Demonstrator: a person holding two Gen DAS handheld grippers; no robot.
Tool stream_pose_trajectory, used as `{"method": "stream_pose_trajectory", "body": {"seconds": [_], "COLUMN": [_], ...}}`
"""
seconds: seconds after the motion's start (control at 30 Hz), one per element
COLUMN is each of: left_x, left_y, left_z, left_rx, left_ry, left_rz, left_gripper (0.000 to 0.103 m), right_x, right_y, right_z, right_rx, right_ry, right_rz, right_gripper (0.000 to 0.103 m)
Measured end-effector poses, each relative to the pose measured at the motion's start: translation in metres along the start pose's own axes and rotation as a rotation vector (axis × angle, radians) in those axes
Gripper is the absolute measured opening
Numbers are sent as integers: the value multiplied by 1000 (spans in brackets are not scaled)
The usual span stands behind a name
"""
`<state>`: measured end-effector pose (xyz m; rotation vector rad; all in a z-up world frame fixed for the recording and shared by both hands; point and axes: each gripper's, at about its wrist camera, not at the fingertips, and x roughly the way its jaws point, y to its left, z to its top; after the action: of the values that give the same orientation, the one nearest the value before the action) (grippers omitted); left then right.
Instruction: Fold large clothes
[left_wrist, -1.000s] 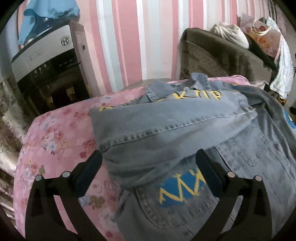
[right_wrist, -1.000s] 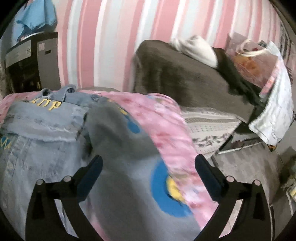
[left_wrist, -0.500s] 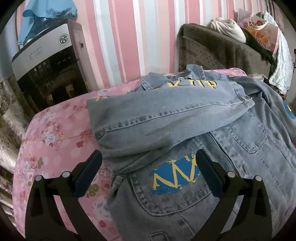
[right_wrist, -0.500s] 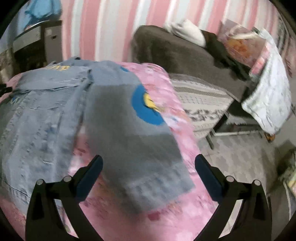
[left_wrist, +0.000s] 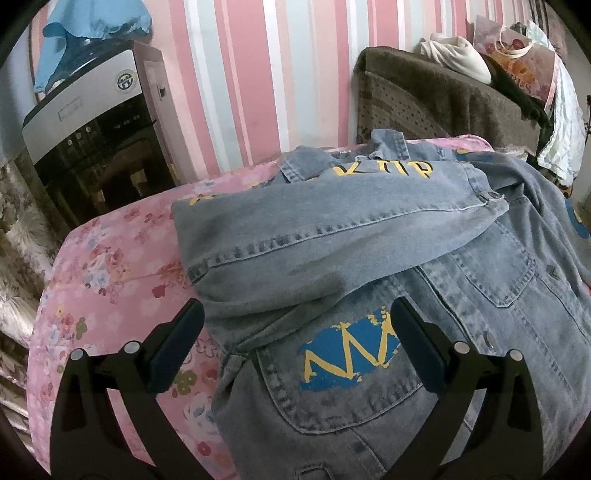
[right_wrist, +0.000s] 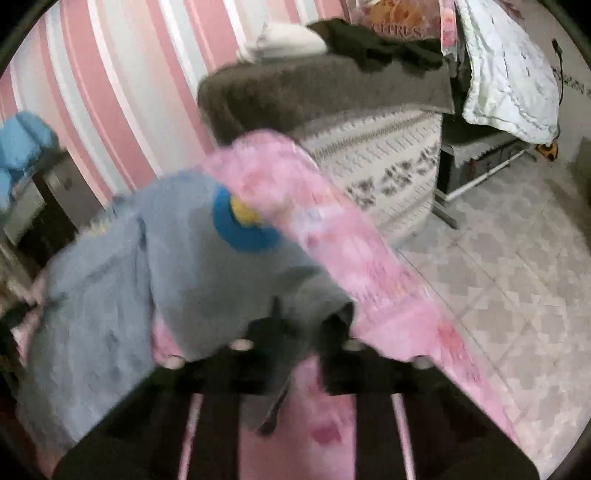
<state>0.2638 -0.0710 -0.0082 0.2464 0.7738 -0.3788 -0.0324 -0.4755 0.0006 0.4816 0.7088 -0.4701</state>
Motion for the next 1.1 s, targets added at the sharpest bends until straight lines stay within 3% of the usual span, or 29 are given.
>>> {"method": "stream_pose_trajectory", "body": {"seconds": [0.23, 0.53, 0.87, 1.1], "left_x": [1, 21, 31, 38], "left_y": [6, 28, 57, 73], "left_z": [9, 28, 34, 32], "left_rx": [-12, -45, -86, -91], "left_ry": [-14, -2, 5, 19], "left_rz": [13, 44, 41, 62], "left_gripper": [100, 100, 100, 100], "right_x": [8, 50, 86, 138], "right_y": [60, 174, 329, 407], "right_z": [65, 100, 93, 53], "right_rx": [-145, -404, -567, -662], "right_ry": [-74, -58, -36, 95], "right_rz": [-6, -7, 219, 336], "right_gripper": [8, 8, 7, 7]}}
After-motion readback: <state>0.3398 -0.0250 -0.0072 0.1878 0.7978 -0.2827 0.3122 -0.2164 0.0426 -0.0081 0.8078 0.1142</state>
